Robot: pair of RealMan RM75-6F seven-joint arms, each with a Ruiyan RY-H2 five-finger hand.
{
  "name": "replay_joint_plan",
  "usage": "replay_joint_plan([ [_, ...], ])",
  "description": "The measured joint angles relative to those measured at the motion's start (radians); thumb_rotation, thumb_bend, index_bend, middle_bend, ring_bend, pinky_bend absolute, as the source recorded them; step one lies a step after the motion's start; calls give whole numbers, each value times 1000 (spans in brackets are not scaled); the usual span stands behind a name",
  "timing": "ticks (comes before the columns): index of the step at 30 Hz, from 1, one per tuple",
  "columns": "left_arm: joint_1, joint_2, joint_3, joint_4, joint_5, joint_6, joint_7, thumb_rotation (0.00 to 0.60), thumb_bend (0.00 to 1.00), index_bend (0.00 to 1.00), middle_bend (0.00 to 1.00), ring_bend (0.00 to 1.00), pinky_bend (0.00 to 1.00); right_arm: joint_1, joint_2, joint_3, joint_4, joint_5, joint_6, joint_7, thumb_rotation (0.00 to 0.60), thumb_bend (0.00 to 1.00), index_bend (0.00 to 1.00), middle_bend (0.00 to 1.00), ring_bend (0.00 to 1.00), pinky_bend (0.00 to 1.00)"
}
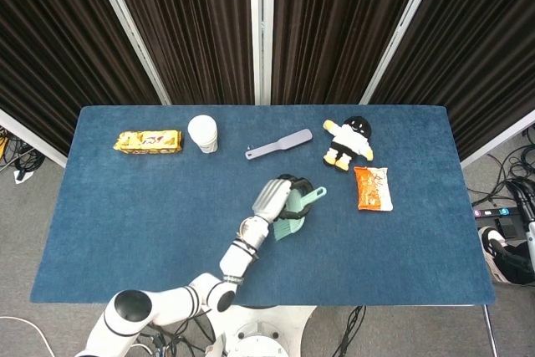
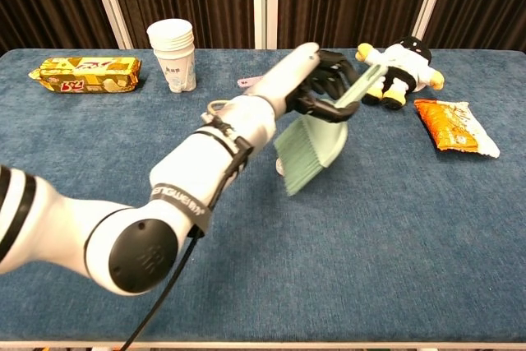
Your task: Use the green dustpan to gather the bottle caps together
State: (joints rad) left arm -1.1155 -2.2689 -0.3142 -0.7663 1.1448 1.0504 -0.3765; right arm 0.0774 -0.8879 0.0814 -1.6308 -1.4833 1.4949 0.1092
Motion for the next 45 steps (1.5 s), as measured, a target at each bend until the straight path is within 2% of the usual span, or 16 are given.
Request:
replay_joint_plan([
  [6,18,12,-2,28,1,69,-23,600,474,469,564,376,260,4,-6,3,19,0,-7,20,600,103,0,91,0,0],
  [10,79,92,12,-13,20,95,-12,600,474,469,556,376,260,18,-16,6,33,-13,-20,32,600,103,0,91,0,0],
  [16,221,323,85,-226,39,133,137,600,476,470,539,375,257,31,-33,8,48,-24,-29,41,600,103,0,90,0,0],
  [23,373,600,200,-534,21,138,430,600,459,455,507,357,252,38,-37,9,44,-27,-35,35,600,103,0,90,0,0],
  [28,417,660,259,-598,-27,67,570,600,426,398,461,310,252,40,-38,10,39,-25,-38,28,600,103,0,90,0,0],
  [30,421,660,267,-599,-54,23,602,600,376,324,401,257,249,40,-38,10,37,-24,-38,27,600,103,0,90,0,0],
  [33,420,663,271,-607,-83,-34,633,600,218,186,279,163,221,40,-37,10,37,-18,-41,26,600,103,0,90,0,0],
  [36,422,679,266,-631,-93,-51,659,600,137,154,246,141,215,40,-37,10,40,-8,-53,30,600,104,0,89,0,0],
  [40,450,713,247,-647,-81,16,642,600,131,154,246,141,214,45,-35,8,52,2,-77,58,600,107,0,88,0,0],
  [45,541,833,228,-679,-82,156,618,600,131,163,251,141,210,57,-35,5,77,-5,-101,125,600,132,0,88,0,0],
])
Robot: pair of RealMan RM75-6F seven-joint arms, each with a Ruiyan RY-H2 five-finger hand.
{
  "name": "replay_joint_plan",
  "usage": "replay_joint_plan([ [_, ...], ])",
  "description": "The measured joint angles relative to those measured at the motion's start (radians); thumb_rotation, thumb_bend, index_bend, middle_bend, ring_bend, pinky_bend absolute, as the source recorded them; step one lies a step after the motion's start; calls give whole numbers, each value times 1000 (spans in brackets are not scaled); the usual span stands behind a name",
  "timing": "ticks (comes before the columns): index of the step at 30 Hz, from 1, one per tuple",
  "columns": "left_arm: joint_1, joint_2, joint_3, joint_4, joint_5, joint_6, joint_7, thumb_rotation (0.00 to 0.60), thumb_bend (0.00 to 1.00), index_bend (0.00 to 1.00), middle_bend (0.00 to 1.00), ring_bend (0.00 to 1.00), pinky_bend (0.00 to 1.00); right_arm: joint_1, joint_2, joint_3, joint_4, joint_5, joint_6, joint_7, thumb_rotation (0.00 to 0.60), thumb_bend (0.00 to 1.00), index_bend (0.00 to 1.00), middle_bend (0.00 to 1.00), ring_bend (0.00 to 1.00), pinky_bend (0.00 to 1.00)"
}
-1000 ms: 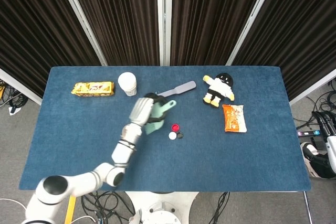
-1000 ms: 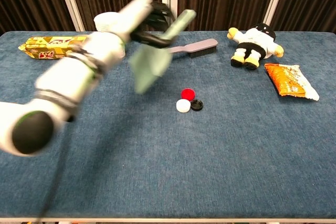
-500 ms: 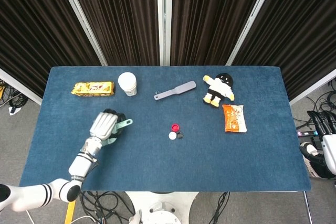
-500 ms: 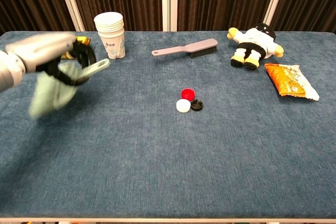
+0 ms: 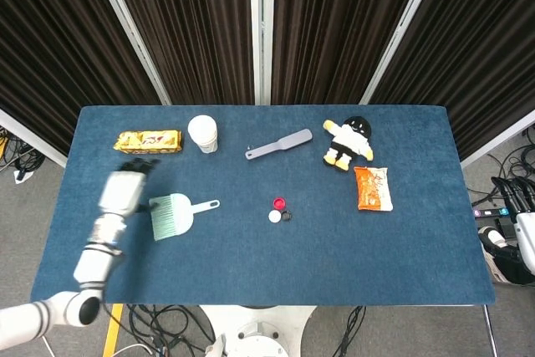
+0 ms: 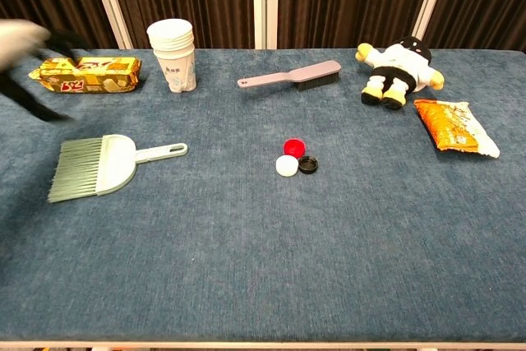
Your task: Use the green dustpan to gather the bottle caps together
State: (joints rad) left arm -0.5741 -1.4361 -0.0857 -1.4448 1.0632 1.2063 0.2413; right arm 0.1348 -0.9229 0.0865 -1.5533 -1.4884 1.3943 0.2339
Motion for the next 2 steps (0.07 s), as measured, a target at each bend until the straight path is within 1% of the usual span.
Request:
replay_joint_plan([
  [2,53,66,2,-25,-7,45,-8,600,132,167,252,141,209,5,-5,-1,14,-9,-4,29,600,147,0,90,0,0],
])
